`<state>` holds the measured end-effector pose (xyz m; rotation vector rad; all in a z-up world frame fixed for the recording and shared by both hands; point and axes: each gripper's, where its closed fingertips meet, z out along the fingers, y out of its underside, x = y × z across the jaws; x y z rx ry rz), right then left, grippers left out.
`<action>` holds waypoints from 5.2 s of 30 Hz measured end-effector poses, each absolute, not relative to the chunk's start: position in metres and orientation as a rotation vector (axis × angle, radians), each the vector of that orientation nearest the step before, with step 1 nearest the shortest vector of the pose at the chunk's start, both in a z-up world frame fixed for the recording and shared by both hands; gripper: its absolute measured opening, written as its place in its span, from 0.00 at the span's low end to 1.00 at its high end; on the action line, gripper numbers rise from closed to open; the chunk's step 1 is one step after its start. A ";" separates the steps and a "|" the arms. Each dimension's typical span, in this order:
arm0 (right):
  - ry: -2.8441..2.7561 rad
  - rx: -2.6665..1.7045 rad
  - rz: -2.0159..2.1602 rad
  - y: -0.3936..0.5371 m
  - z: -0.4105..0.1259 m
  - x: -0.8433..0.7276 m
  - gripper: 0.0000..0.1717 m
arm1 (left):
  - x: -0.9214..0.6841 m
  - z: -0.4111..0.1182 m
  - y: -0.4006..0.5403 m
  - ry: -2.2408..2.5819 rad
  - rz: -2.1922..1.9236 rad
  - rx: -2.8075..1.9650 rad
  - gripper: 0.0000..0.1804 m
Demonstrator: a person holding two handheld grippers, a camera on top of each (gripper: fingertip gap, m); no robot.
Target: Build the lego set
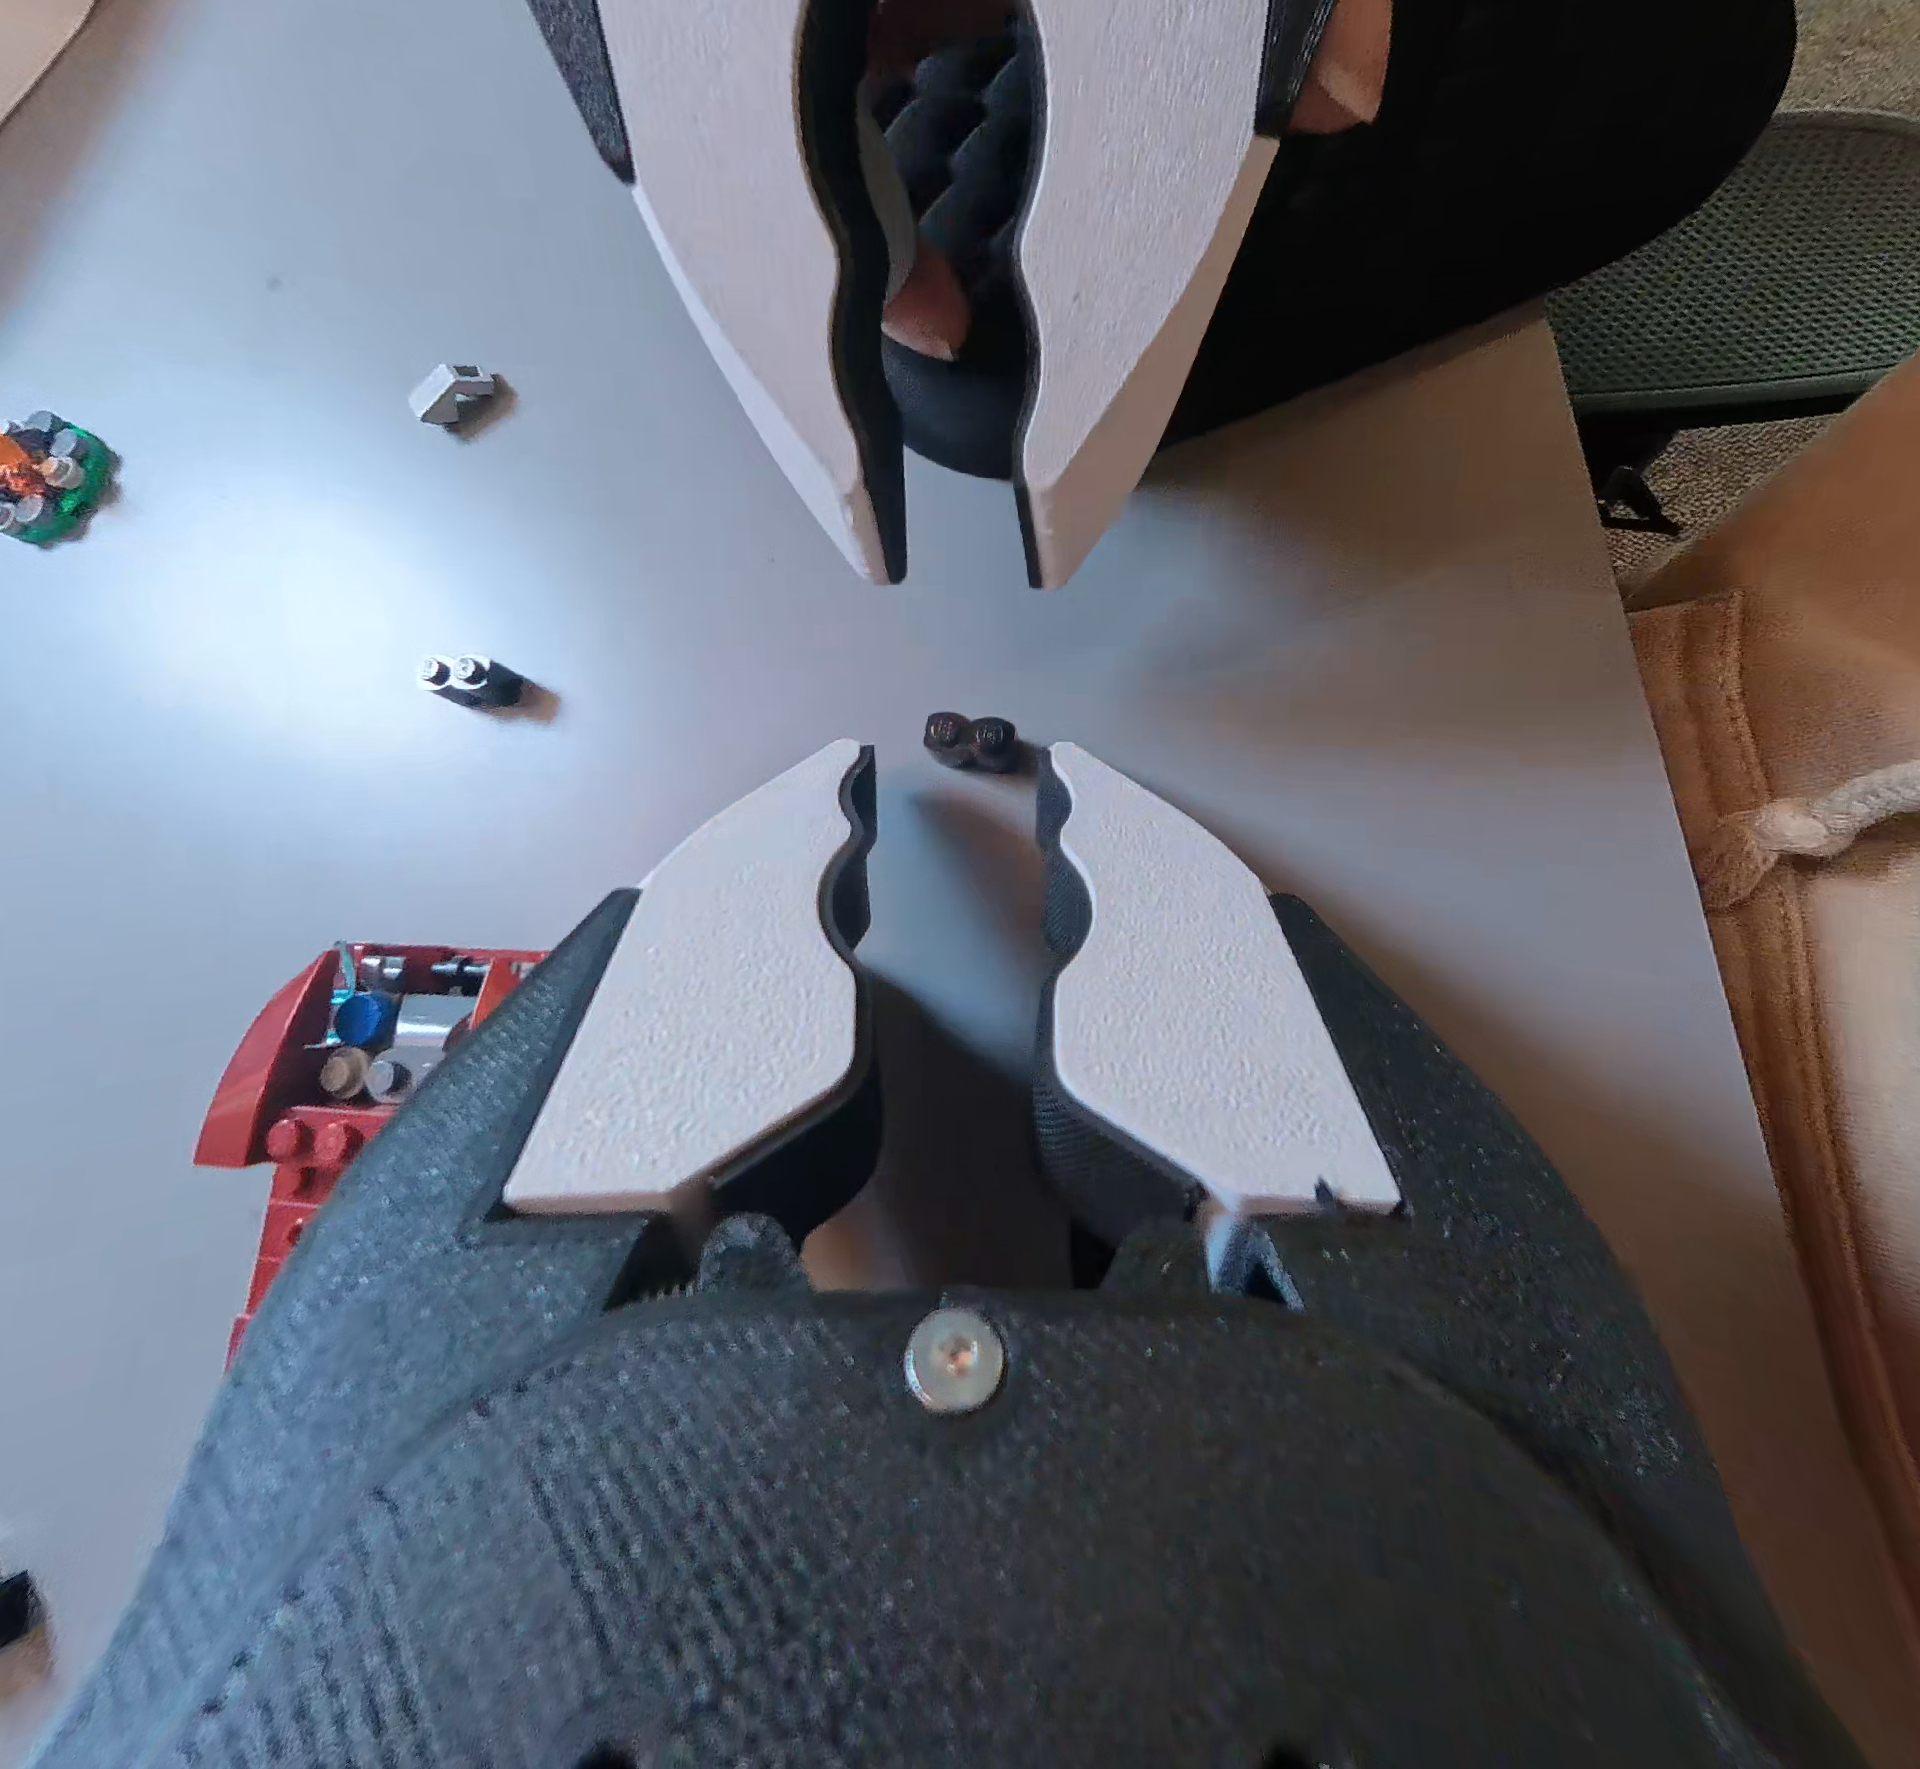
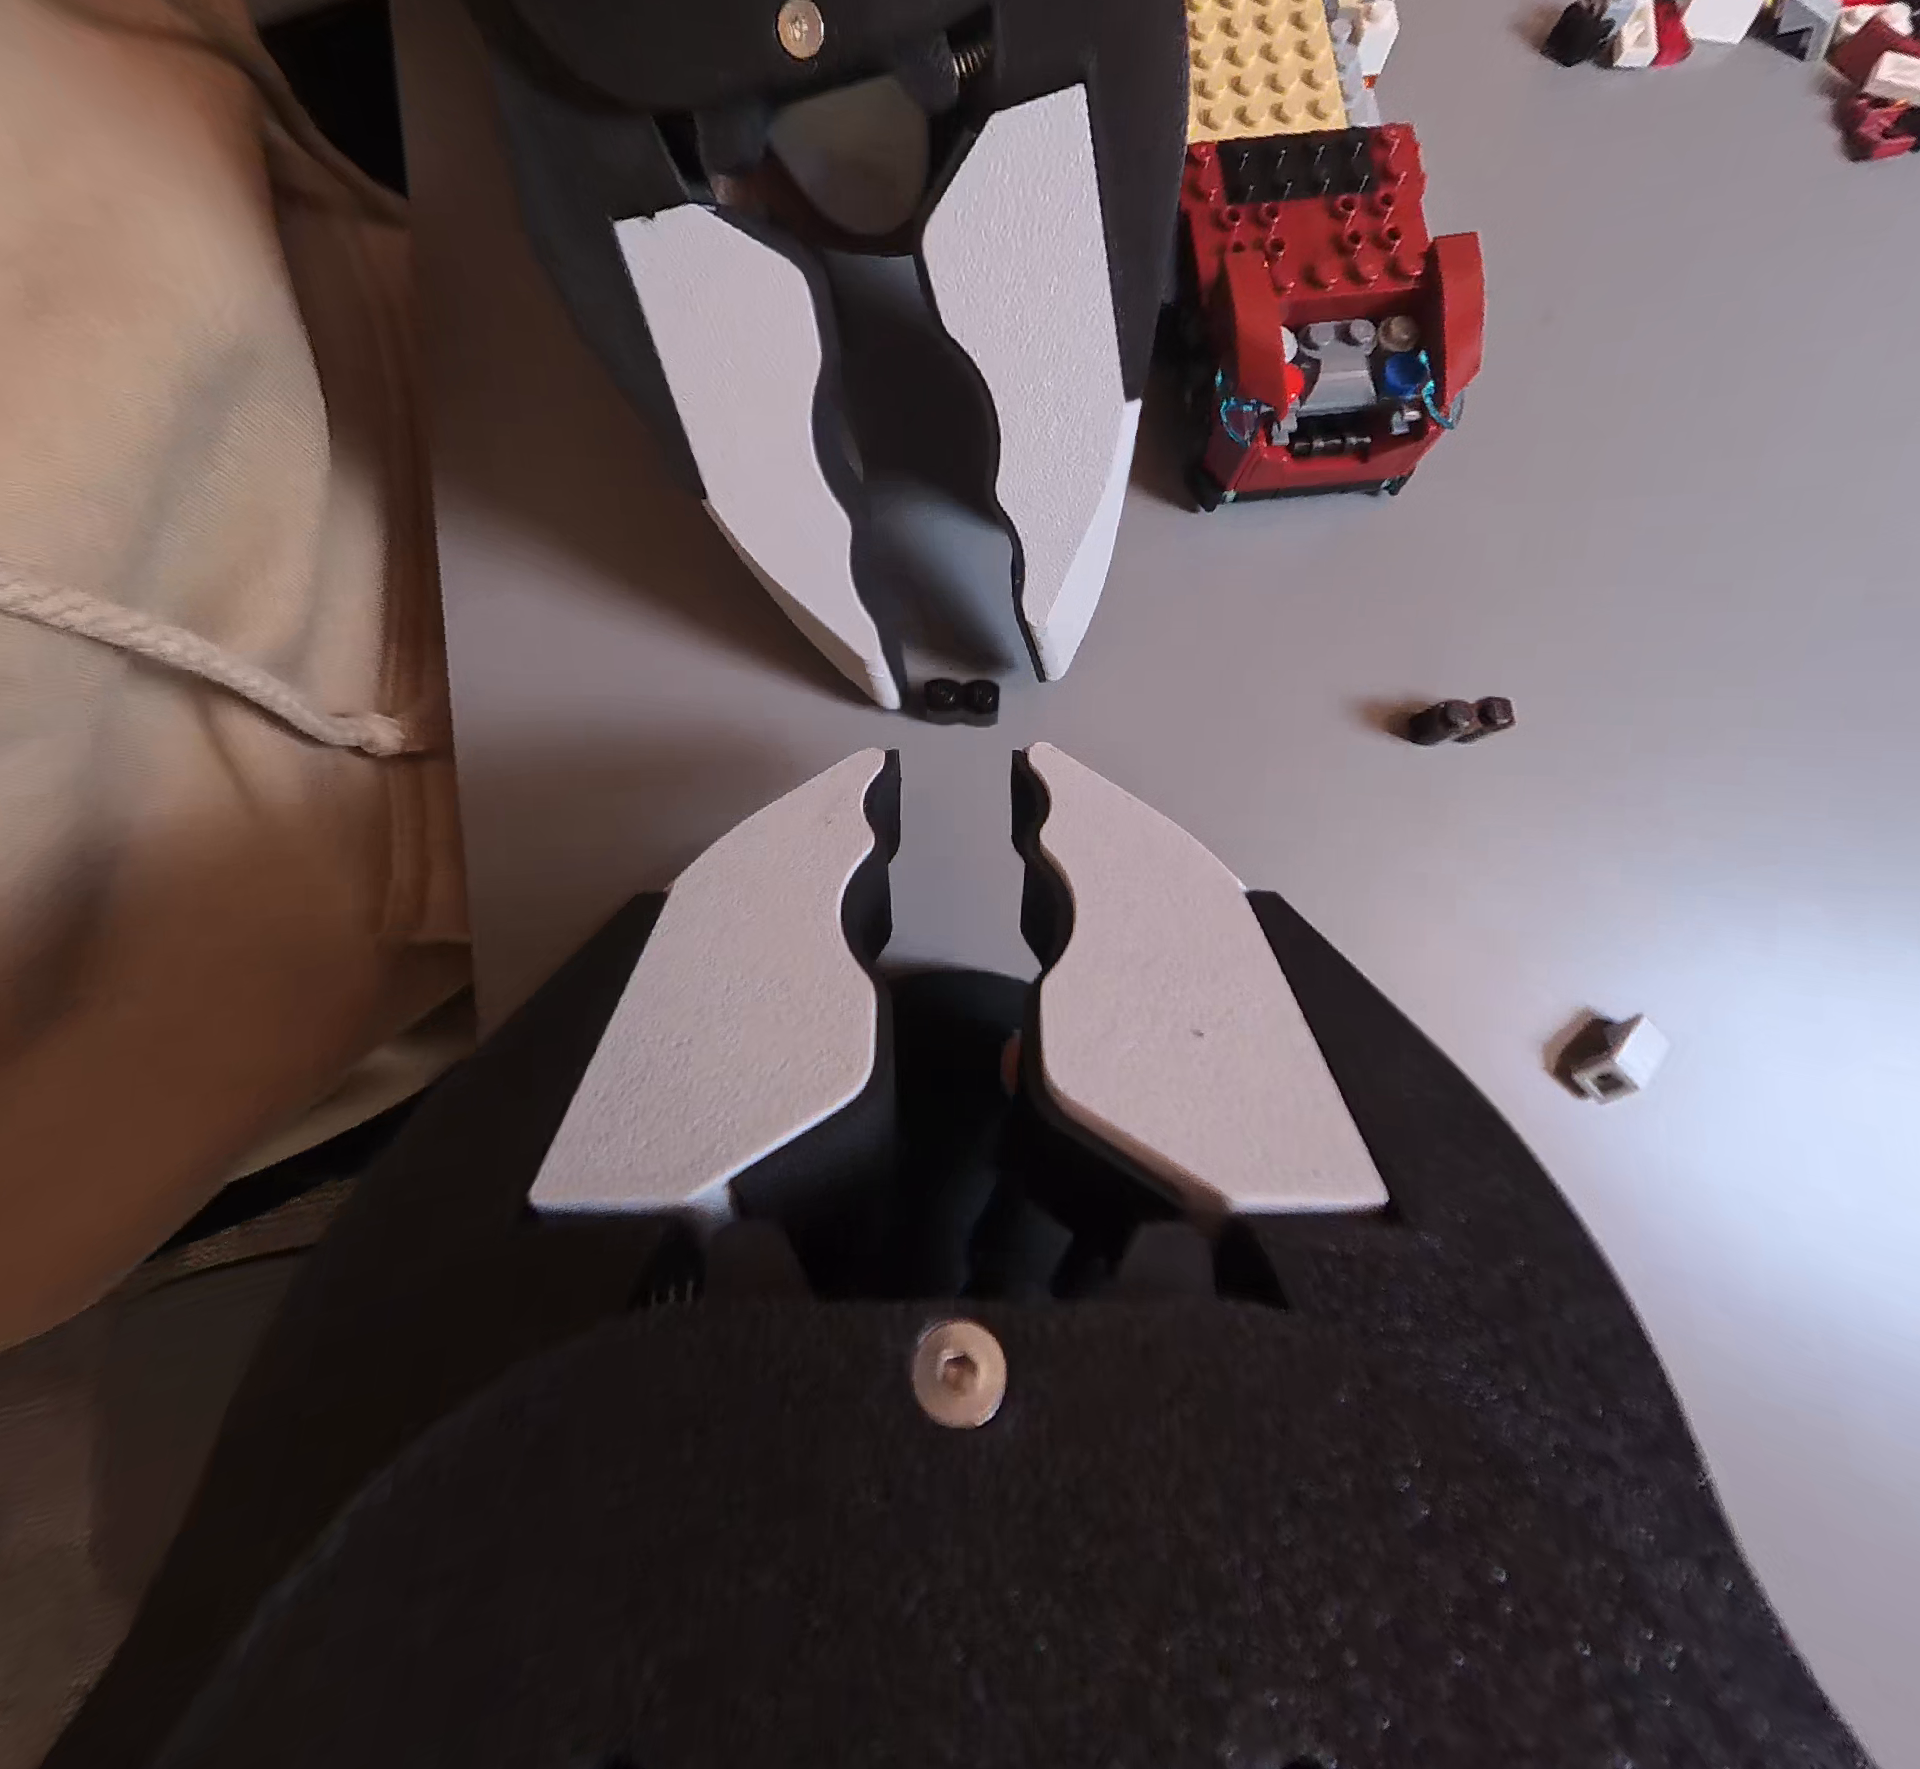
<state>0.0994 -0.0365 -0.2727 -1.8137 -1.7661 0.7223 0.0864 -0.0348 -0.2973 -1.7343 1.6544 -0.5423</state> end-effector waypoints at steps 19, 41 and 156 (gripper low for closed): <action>-1.867 -2.064 0.422 -0.035 -0.300 0.080 0.10 | -0.052 -0.240 0.015 1.172 -0.444 -1.734 0.23; -1.882 -2.009 0.373 0.024 -0.296 0.075 0.10 | -0.035 -0.254 0.031 1.287 -0.426 -1.723 0.23; -1.887 -1.940 0.528 0.049 -0.266 0.017 0.08 | -0.012 -0.283 0.035 1.625 -0.463 -1.825 0.30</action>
